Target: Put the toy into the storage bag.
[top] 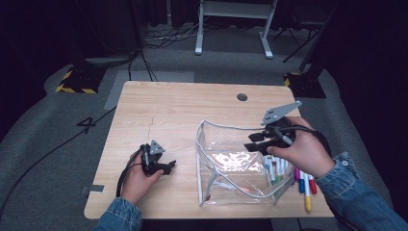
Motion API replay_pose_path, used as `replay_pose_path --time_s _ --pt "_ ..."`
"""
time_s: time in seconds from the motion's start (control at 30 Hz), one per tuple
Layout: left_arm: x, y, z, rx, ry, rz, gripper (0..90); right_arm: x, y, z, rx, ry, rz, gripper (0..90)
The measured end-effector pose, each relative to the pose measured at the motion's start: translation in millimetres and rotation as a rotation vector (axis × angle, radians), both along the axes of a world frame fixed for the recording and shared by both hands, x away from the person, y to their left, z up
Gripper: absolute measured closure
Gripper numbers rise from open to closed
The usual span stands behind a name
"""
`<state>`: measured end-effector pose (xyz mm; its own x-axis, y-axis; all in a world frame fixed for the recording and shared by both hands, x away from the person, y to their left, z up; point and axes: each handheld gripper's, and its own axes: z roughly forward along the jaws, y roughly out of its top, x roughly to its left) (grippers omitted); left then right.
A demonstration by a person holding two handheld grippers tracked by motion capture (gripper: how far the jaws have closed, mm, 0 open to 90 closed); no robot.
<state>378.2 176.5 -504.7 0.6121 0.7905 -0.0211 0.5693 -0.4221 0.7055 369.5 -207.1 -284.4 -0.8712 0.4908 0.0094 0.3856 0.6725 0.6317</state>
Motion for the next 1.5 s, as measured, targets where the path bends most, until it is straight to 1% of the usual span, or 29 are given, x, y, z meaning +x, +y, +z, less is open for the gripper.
replay_pose_path --time_s 0.07,0.1,0.13,0.17,0.2,0.23,0.27,0.3,0.33,0.37,0.4,0.5,0.57,0.6,0.7,0.8,0.87,0.9,0.93,1.0,1.03,1.07,1.1,1.17,1.23,1.27,1.3,1.4,1.5 --pt "0.0 0.0 0.0 -0.001 0.000 0.000 22.8 -0.9 -25.4 6.6 0.014 -0.011 -0.067 61.5" --pt "0.0 0.0 0.0 -0.001 0.000 0.000 22.8 -0.9 -25.4 6.6 0.014 -0.011 -0.067 61.5" --pt "0.1 0.1 0.0 -0.001 0.003 -0.002 22.6 -2.2 -43.6 8.6 0.021 -0.013 -0.112 61.6" --pt "0.1 0.1 0.0 -0.001 0.003 -0.002 22.4 -2.2 -43.6 8.6 0.021 -0.013 -0.112 61.6" --pt "0.1 0.0 0.0 -0.002 0.003 -0.001 22.4 -2.9 -50.7 9.1 0.025 -0.017 -0.132 61.7" --pt "0.1 0.0 0.0 -0.002 0.003 -0.001 22.4 -6.1 -75.2 9.7 0.035 -0.020 -0.194 62.4" --pt "0.1 0.0 0.0 -0.002 0.003 -0.001 22.3 -6.1 -75.2 9.7 0.035 -0.020 -0.194 62.4" --pt "0.1 0.0 0.0 -0.002 0.003 -0.002 22.3 -7.0 -82.6 9.4 0.039 -0.022 -0.211 62.5" --pt "0.0 -0.1 0.0 -0.001 0.003 -0.001 22.3 -9.7 -102.1 7.6 0.050 -0.024 -0.266 63.0" --pt "0.0 -0.1 0.0 -0.001 0.003 -0.001 22.3 -9.7 -102.1 7.6 0.050 -0.024 -0.266 63.0" --pt "0.0 -0.1 0.0 -0.001 0.003 -0.002 22.3 -10.6 -109.3 6.6 0.050 -0.026 -0.285 63.2" --pt "0.1 0.0 0.0 0.002 0.000 -0.003 22.3 -18.2 -147.2 -0.3 0.087 -0.029 -0.388 64.5" --pt "0.1 0.0 0.0 0.002 0.000 -0.003 22.3 -19.3 -153.4 -2.1 0.091 -0.034 -0.405 64.3" --pt "0.1 0.0 0.0 0.002 0.000 -0.003 22.3 -21.0 -171.2 -12.5 0.082 -0.026 -0.455 63.9" --pt "0.1 0.0 0.0 0.002 0.000 -0.003 22.3 -19.7 -186.1 -30.6 0.064 -0.004 -0.502 63.1" --pt "0.1 0.0 0.0 0.002 0.000 -0.003 22.3 -17.5 -194.3 -46.2 0.047 0.012 -0.536 62.4" --pt "0.1 0.0 0.0 0.002 0.000 -0.003 22.3 -13.0 -203.7 -71.7 0.016 0.040 -0.575 61.9" --pt "0.1 0.0 0.0 0.002 0.000 -0.003 22.3 -13.0 -203.7 -71.7 0.016 0.040 -0.575 61.9" --pt "0.1 0.0 0.0 0.002 0.000 -0.003 22.3 -9.9 -209.3 -88.6 -0.006 0.059 -0.595 61.5" --pt "0.1 0.0 0.0 0.002 0.000 -0.003 22.3 -7.6 -213.9 -104.9 -0.015 0.090 -0.620 61.5" --pt "0.1 0.0 0.0 0.002 0.000 -0.003 22.3 -7.6 -213.9 -104.9 -0.015 0.090 -0.620 61.5" --pt "0.1 0.0 0.0 0.002 0.000 -0.003 22.3 -6.4 -216.1 -112.8 -0.019 0.105 -0.627 61.3" --pt "0.1 0.0 0.0 0.002 0.000 -0.003 22.3 -3.7 -219.5 -129.3 -0.038 0.130 -0.647 60.8" --pt "0.1 0.0 0.0 0.002 0.000 -0.003 22.3 -2.9 -220.4 -134.3 -0.048 0.135 -0.650 60.6" --pt "0.1 0.0 0.0 0.002 0.000 -0.003 22.3 -0.6 -221.7 -147.0 -0.071 0.150 -0.657 60.3" --pt "0.1 0.0 0.0 0.002 0.000 -0.003 22.3 1.4 -221.8 -157.8 -0.079 0.172 -0.662 60.1" --pt "0.1 0.0 0.0 0.002 0.000 -0.003 22.3 1.4 -221.8 -157.8 -0.079 0.172 -0.662 60.1" --pt "0.1 -0.1 0.0 0.001 0.000 -0.003 22.3 3.6 -221.3 -171.9 -0.102 0.204 -0.670 60.5" --pt "0.1 0.0 0.0 0.002 0.000 -0.003 22.3 4.4 -221.2 -175.9 -0.108 0.209 -0.673 61.0"
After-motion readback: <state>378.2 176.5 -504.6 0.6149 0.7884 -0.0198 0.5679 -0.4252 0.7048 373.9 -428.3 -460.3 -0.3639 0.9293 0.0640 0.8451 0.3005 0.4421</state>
